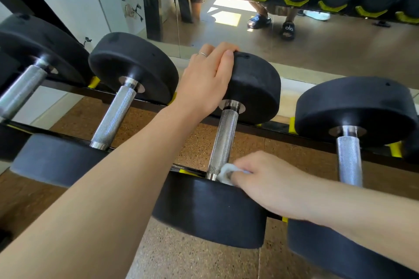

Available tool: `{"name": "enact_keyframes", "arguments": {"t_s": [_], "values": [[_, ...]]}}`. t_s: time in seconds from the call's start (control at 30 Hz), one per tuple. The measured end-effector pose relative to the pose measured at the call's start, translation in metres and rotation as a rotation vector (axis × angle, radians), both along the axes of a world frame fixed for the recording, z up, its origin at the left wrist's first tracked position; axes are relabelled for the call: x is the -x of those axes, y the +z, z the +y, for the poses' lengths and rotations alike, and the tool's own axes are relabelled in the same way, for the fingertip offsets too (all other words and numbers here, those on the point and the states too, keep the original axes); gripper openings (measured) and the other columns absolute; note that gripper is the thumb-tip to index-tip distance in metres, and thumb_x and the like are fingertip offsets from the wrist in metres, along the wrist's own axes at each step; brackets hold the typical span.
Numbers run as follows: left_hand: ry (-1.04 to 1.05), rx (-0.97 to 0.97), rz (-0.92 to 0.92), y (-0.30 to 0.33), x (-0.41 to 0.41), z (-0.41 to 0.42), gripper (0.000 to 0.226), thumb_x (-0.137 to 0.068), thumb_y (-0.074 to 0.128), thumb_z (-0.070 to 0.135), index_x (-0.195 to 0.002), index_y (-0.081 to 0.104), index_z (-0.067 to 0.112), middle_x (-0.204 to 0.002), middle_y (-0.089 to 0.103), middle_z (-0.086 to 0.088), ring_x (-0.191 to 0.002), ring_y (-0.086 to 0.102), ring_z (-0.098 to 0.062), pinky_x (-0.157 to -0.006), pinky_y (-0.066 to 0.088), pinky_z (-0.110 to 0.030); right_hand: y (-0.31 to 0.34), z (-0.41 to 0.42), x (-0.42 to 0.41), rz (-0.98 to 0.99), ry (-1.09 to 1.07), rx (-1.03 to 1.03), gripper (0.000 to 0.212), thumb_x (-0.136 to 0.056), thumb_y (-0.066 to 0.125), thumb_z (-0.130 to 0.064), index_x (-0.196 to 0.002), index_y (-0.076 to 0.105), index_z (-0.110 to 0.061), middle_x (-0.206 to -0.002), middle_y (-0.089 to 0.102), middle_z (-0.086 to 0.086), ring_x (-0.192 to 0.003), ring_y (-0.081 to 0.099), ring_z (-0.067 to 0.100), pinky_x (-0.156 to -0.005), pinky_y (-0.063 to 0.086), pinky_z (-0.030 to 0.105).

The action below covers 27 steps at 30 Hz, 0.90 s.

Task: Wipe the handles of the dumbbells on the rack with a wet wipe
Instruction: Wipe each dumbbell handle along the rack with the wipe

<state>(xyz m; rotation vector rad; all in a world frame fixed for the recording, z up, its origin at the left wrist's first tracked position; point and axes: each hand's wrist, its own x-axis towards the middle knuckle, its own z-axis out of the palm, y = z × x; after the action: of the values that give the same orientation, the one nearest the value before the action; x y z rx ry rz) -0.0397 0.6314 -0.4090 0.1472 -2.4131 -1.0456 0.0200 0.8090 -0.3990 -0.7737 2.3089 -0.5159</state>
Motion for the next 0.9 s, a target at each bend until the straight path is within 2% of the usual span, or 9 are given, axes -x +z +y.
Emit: {"name": "enact_keyframes", "arguments": {"t_s": [0.1, 0.2, 0.3, 0.4, 0.53, 0.63, 0.73, 0.8, 0.9], "values": [[-0.015, -0.01, 0.002, 0.001, 0.0, 0.0, 0.038, -0.108, 0.024, 0.04, -0.126, 0.057, 0.037, -0.113, 0.053, 0.001, -0.112, 0.05, -0.02, -0.099, 0.044, -0.045, 0.017, 0.003, 0.018, 0.161, 0.081, 0.093, 0.027, -0.089, 0.053, -0.019, -0.063, 0.053, -0.017, -0.059, 0.047, -0.003, -0.058, 0.045, 0.013, -0.053, 0.034, 0.028], [-0.044, -0.031, 0.002, 0.002, 0.0, -0.003, 0.037, -0.108, 0.026, 0.039, -0.125, 0.058, 0.038, -0.112, 0.053, -0.001, -0.111, 0.05, -0.022, -0.1, 0.043, -0.048, 0.023, -0.011, 0.042, 0.641, 0.053, 0.319, 0.008, -0.093, 0.052, -0.022, -0.088, 0.056, -0.027, -0.075, 0.052, -0.011, -0.066, 0.05, 0.01, -0.058, 0.038, 0.031], [-0.07, -0.059, 0.005, 0.001, -0.002, -0.007, 0.038, -0.109, 0.026, 0.037, -0.127, 0.059, 0.036, -0.116, 0.054, -0.001, -0.115, 0.05, -0.022, -0.105, 0.04, -0.045, 0.002, -0.025, 0.049, 0.871, 0.184, 0.159, 0.019, -0.096, 0.052, -0.028, -0.114, 0.054, -0.022, -0.1, 0.057, -0.003, -0.086, 0.06, 0.022, -0.064, 0.046, 0.036], [-0.109, -0.09, -0.029, -0.001, -0.004, -0.011, 0.039, -0.111, 0.023, 0.035, -0.131, 0.057, 0.035, -0.123, 0.053, 0.002, -0.12, 0.047, -0.017, -0.11, 0.036, -0.038, -0.013, -0.029, 0.047, 0.89, 0.285, 0.09, 0.024, -0.098, 0.051, -0.028, -0.119, 0.06, -0.022, -0.117, 0.057, 0.0, -0.1, 0.062, 0.023, -0.072, 0.053, 0.036], [-0.138, -0.101, -0.049, 0.001, -0.005, -0.014, 0.039, -0.112, 0.024, 0.033, -0.133, 0.057, 0.033, -0.124, 0.052, 0.004, -0.121, 0.046, -0.012, -0.106, 0.033, -0.024, -0.005, -0.023, 0.038, 0.607, 0.534, 0.113, 0.02, -0.097, 0.047, -0.024, -0.102, 0.064, -0.018, -0.102, 0.061, -0.001, -0.108, 0.061, 0.023, -0.088, 0.051, 0.043], [-0.148, -0.115, -0.052, 0.001, -0.005, -0.017, 0.04, -0.112, 0.025, 0.032, -0.134, 0.057, 0.032, -0.126, 0.053, 0.004, -0.124, 0.045, -0.011, -0.109, 0.031, -0.024, 0.005, -0.019, 0.032, 0.43, 0.616, 0.122, 0.02, -0.096, 0.047, -0.023, -0.104, 0.065, -0.02, -0.096, 0.063, -0.004, -0.098, 0.062, 0.014, -0.087, 0.05, 0.036], [-0.164, -0.121, -0.039, -0.001, -0.004, -0.018, 0.04, -0.111, 0.025, 0.034, -0.135, 0.057, 0.032, -0.125, 0.054, 0.002, -0.125, 0.046, -0.016, -0.113, 0.033, -0.034, 0.01, -0.024, 0.045, 0.604, 0.368, 0.185, 0.03, -0.094, 0.054, -0.025, -0.123, 0.048, -0.022, -0.098, 0.059, -0.006, -0.085, 0.06, 0.018, -0.07, 0.049, 0.035], [-0.165, -0.119, -0.03, -0.002, -0.004, -0.018, 0.041, -0.11, 0.025, 0.035, -0.136, 0.057, 0.032, -0.125, 0.054, 0.003, -0.124, 0.047, -0.015, -0.112, 0.034, -0.035, 0.005, -0.03, 0.05, 0.745, 0.283, 0.167, 0.027, -0.093, 0.058, -0.027, -0.114, 0.044, -0.019, -0.093, 0.056, -0.006, -0.078, 0.062, 0.023, -0.063, 0.05, 0.039], [-0.181, -0.116, -0.02, -0.001, -0.004, -0.019, 0.042, -0.11, 0.023, 0.034, -0.134, 0.058, 0.033, -0.127, 0.055, 0.003, -0.124, 0.046, -0.014, -0.112, 0.033, -0.033, -0.003, -0.039, 0.053, 0.841, 0.283, 0.125, 0.006, -0.093, 0.056, -0.026, -0.091, 0.052, -0.022, -0.084, 0.054, -0.004, -0.074, 0.062, 0.024, -0.061, 0.051, 0.04]]}}
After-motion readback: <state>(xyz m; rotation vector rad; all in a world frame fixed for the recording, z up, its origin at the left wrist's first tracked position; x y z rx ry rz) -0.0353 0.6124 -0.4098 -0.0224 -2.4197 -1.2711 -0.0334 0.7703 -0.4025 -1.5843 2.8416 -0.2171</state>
